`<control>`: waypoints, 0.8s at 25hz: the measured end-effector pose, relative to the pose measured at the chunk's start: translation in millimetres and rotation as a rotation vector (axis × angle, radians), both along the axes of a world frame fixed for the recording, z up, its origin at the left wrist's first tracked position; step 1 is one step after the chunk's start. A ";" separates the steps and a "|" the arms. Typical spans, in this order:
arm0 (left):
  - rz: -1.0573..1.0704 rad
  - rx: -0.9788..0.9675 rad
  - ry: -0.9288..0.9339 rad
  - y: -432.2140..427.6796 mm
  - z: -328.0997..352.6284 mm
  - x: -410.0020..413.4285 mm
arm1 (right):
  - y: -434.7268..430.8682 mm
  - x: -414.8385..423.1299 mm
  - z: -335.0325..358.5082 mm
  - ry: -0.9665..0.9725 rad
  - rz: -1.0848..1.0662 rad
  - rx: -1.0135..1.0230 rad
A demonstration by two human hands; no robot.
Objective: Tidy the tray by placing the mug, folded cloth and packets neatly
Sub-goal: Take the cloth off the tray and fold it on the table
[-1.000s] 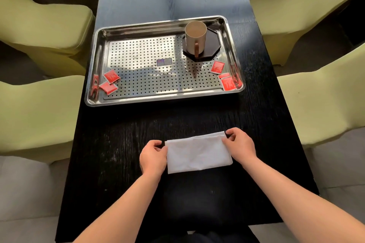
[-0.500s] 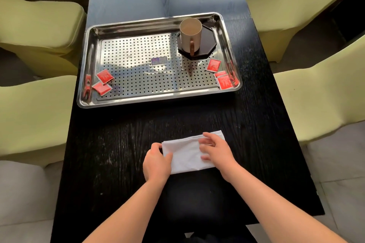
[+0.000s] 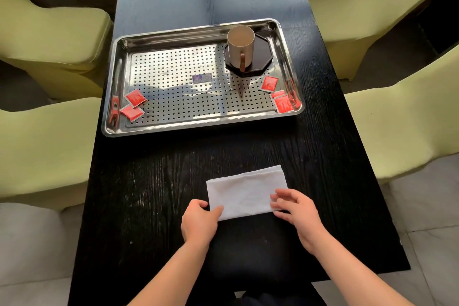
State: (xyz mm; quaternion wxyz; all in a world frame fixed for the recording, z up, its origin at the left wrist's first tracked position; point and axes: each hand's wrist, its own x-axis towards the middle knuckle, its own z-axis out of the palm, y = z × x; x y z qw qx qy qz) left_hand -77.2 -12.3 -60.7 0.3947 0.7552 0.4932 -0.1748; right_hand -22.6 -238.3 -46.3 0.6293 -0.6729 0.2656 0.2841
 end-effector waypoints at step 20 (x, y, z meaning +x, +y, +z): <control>0.273 -0.398 -0.272 8.3 15.3 -13.3 | 22.7 -3.0 6.4 -0.015 0.059 -0.003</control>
